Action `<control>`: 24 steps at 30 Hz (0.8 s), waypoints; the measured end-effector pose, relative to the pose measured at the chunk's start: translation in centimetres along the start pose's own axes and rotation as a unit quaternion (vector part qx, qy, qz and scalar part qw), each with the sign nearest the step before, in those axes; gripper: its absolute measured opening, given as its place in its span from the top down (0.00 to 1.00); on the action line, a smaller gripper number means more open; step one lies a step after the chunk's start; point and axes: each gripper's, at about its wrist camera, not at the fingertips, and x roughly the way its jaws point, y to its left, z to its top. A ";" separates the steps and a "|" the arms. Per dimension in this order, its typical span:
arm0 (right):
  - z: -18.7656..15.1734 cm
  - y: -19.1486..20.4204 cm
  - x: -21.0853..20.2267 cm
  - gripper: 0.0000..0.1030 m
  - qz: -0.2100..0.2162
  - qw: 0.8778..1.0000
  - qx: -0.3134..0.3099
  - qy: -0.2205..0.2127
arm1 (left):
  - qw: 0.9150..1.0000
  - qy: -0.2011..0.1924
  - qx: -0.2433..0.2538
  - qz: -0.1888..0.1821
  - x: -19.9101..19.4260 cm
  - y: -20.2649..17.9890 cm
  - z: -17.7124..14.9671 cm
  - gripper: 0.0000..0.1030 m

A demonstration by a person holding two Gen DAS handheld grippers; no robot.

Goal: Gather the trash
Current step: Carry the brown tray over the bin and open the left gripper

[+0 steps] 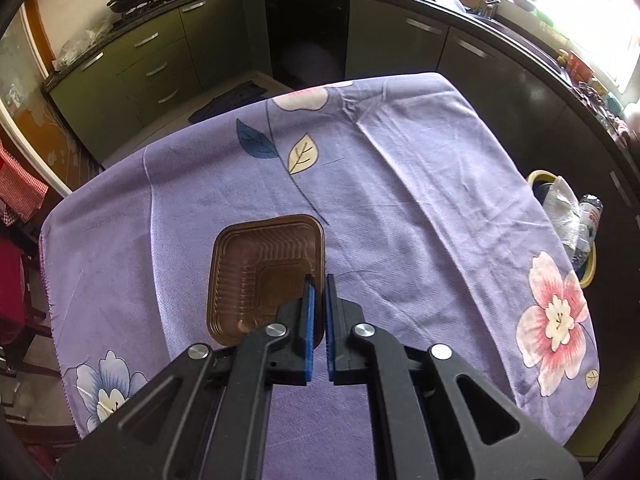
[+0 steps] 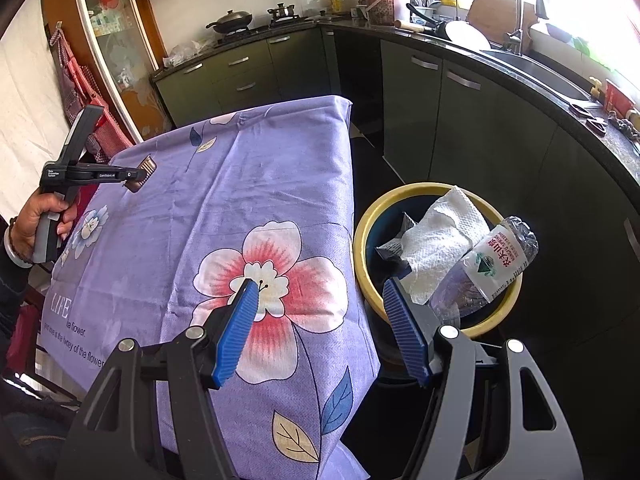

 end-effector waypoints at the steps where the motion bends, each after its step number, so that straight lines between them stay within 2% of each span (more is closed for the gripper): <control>1: -0.1 -0.1 -0.1 0.37 0.000 1.000 0.001 -0.001 | 1.000 -0.006 0.008 -0.004 -0.7 -0.7 0.0 0.96; 8: -1.4 -1.8 -1.8 0.37 -0.026 0.999 0.019 -0.018 | 0.994 -0.036 0.082 -0.056 -4.8 -7.5 -0.6 0.96; 14: -3.4 -5.2 -3.6 0.37 -0.059 0.997 0.052 -0.027 | 0.975 -0.042 0.176 -0.127 -6.1 -17.4 -0.4 0.96; 19: -5.3 -7.8 -4.6 0.37 -0.067 0.995 0.074 -0.028 | 0.955 -0.039 0.233 -0.178 -4.1 -26.3 1.4 0.96; 24: -6.8 -10.3 -5.2 0.37 -0.071 0.993 0.093 -0.031 | 0.944 -0.004 0.247 -0.216 1.2 -33.1 4.3 0.96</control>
